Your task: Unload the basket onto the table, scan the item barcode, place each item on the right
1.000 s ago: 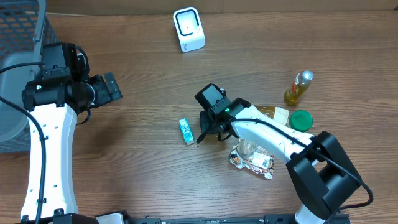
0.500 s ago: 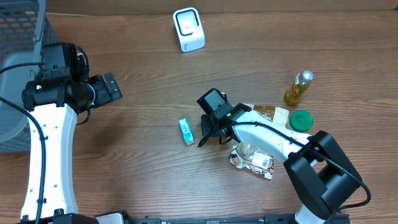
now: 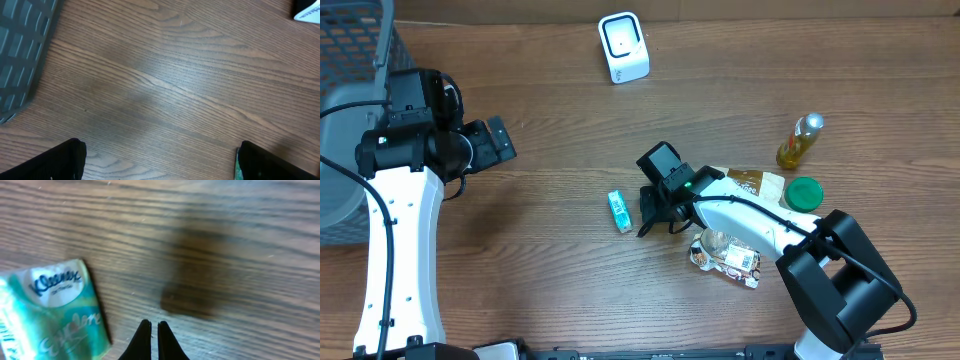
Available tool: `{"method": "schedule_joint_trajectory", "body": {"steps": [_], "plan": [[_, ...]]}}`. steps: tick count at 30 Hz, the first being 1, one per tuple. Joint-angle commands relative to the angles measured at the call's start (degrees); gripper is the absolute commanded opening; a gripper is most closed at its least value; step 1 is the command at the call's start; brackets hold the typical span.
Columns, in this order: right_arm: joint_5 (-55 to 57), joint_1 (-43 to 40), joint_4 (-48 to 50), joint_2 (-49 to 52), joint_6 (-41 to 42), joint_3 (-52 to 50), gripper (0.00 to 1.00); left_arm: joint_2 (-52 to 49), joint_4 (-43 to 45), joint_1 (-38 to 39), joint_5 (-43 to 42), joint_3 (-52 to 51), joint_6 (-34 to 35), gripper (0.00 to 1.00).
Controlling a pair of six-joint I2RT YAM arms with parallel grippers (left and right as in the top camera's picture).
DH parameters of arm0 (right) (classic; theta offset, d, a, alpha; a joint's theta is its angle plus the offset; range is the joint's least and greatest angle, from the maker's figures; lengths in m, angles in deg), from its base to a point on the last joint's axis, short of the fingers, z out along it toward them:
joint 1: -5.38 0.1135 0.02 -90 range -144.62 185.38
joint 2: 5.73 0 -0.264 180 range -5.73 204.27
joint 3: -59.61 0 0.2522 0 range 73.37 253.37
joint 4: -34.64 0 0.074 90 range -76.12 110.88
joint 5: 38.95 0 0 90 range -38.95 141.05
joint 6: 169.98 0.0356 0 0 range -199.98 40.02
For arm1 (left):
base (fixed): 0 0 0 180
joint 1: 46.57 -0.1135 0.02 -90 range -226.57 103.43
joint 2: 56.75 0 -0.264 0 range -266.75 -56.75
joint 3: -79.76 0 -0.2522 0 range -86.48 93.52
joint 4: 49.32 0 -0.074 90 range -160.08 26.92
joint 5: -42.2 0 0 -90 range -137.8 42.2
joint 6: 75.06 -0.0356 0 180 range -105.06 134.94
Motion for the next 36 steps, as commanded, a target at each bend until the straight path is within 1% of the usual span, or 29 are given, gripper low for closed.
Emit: {"method": "schedule_joint_trajectory", "body": {"steps": [1,11,15,22,29,36], "plan": [[-2.75,0.04,0.22,0.15,0.22,-0.26,0.04,0.48,0.07,-0.20,-0.55,0.79,0.39,1.00],[-6.01,0.04,0.44,0.15,0.22,-0.26,0.04,0.48,0.09,-0.20,-0.52,0.79,0.39,1.00],[-9.84,0.04,0.42,0.15,0.22,-0.26,0.04,0.48,0.07,-0.20,-0.52,0.79,0.39,1.00],[-8.31,0.04,0.94,0.15,-0.48,-0.26,0.04,0.48,0.09,-0.20,-0.52,0.79,0.39,1.00],[-14.97,0.07,2.40,0.15,-0.90,-0.26,0.04,0.48,0.07,-0.20,-0.52,0.79,0.39,1.00],[-15.06,0.09,2.82,0.15,-2.82,-0.26,0.04,0.48,0.09,-0.20,-0.55,0.79,0.39,1.00]]}}
